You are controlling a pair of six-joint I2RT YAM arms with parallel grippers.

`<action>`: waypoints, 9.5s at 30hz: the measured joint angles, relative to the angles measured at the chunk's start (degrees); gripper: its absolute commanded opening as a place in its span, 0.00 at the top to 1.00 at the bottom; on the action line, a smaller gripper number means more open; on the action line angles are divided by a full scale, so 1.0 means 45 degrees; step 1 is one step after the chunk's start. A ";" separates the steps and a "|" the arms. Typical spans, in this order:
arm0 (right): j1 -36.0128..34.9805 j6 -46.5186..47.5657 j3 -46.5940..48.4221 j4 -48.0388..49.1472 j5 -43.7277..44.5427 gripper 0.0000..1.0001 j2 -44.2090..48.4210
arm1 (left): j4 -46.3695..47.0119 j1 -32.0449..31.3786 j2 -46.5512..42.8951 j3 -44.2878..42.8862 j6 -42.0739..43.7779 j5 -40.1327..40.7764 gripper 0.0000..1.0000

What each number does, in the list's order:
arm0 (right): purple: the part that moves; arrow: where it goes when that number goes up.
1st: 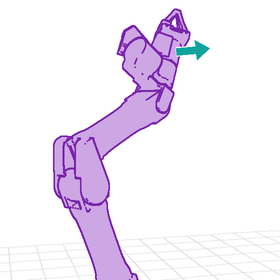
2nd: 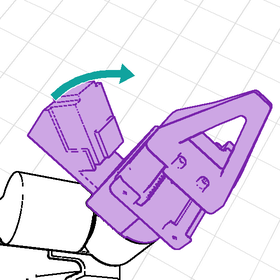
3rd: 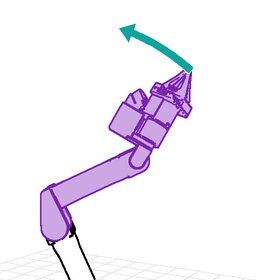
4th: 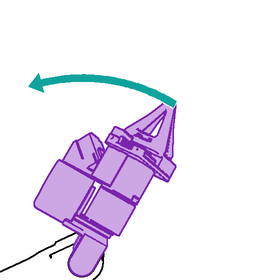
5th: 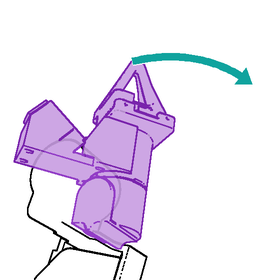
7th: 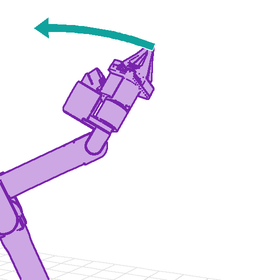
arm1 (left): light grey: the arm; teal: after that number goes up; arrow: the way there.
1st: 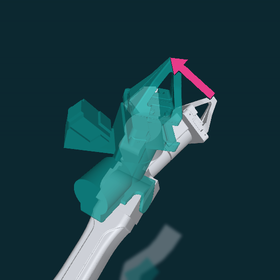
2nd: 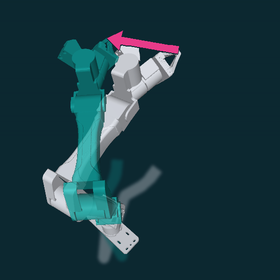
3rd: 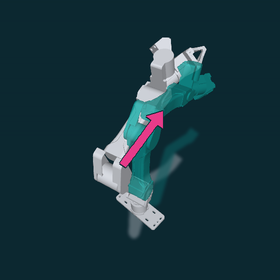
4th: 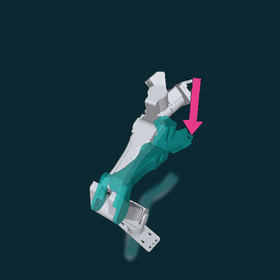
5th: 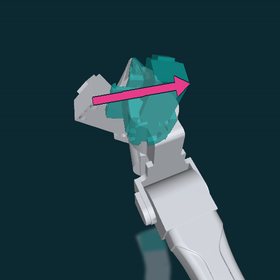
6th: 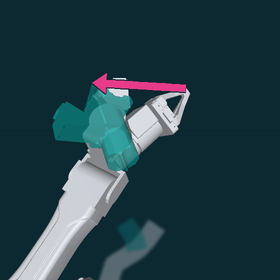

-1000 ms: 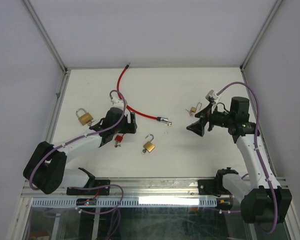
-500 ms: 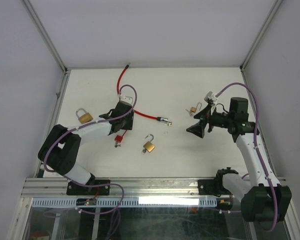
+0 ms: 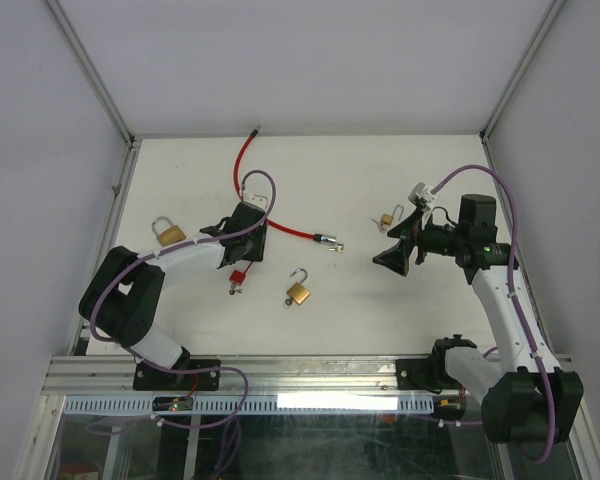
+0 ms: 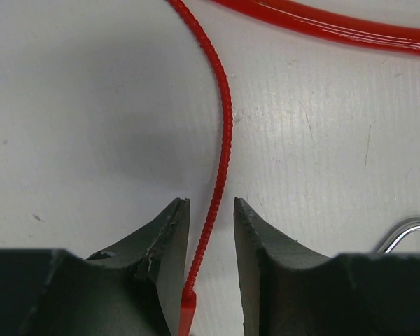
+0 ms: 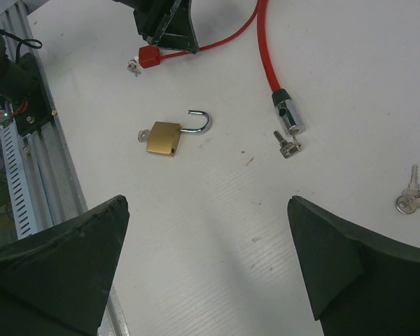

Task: Lock with the key
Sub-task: Pick up the lock from the center of the board.

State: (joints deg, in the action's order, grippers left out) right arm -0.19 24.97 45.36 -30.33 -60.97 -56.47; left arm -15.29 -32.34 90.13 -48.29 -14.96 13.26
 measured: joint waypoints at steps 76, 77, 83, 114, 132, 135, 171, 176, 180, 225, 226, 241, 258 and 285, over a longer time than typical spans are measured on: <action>-0.4187 -0.5027 -0.2540 1.0705 -0.0408 0.03 -0.1350 | 0.7912 -0.5736 -0.3779 0.0777 -0.8514 0.5212 1.00; -0.4265 -0.5027 -0.2540 1.0705 -0.0408 0.03 -0.1375 | 0.7820 -0.5819 -0.3609 0.0612 -0.8587 0.5527 1.00; -0.4741 -0.5066 -0.2540 1.0574 -0.0398 0.03 -0.1559 | 0.7125 -0.6280 -0.2681 -0.0466 -0.8937 0.6960 1.00; -0.3934 -0.5124 -0.1404 0.8981 -0.0262 0.03 -0.1821 | 0.6669 -0.7077 -0.2195 -0.0860 -0.9175 0.8068 1.00; -0.3342 -0.7868 -0.1103 0.8772 0.1700 0.17 -0.2142 | 0.7116 -0.7077 -0.2832 -0.0418 -0.9160 0.8072 1.00; -0.3463 -0.7864 -0.1103 0.8767 0.1715 0.18 -0.2142 | 0.7184 -0.7077 -0.2832 -0.0418 -0.9160 0.8077 1.00; -0.5493 -0.5469 -0.1083 0.7232 0.3036 0.78 -0.2186 | 0.7310 -0.7077 -0.2351 -0.0447 -0.9151 0.8106 1.00; -0.5542 -0.5226 -0.1054 0.7213 0.3079 1.00 -0.2205 | 0.7320 -0.7077 -0.2356 -0.0447 -0.9151 0.8189 0.95; -0.5542 -0.5081 -0.0962 0.7053 0.3079 1.00 -0.2200 | 0.7427 -0.7077 -0.2356 -0.0447 -0.9156 0.8286 0.63; -0.4250 0.4925 0.2234 -0.3784 0.1418 1.00 -0.2545 | 0.2157 -0.5916 -0.8160 0.2195 0.6625 0.1491 0.25; -0.4250 0.4983 0.2249 -0.3827 0.1399 1.00 -0.2550 | 0.2157 -0.5770 -0.8160 0.2195 0.6543 0.1331 0.25; -0.4279 0.5479 0.2302 -0.4206 0.1137 1.00 -0.2550 | 0.2346 -0.4099 -0.7266 0.2215 0.5741 0.0578 0.40; -0.4639 0.5809 0.3065 -0.5139 0.0889 1.00 -0.3662 | 0.3541 -0.3988 -0.9491 0.3109 0.5780 -0.3240 0.01; -0.5367 0.6023 0.3589 -0.6339 0.1078 1.00 -0.4911 | 0.8063 -0.7912 -0.3619 0.2647 1.3818 0.1054 0.52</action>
State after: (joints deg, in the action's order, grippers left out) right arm -24.34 52.07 61.52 -58.85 -56.12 -78.56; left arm 20.99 -67.94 73.84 -36.38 47.22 18.00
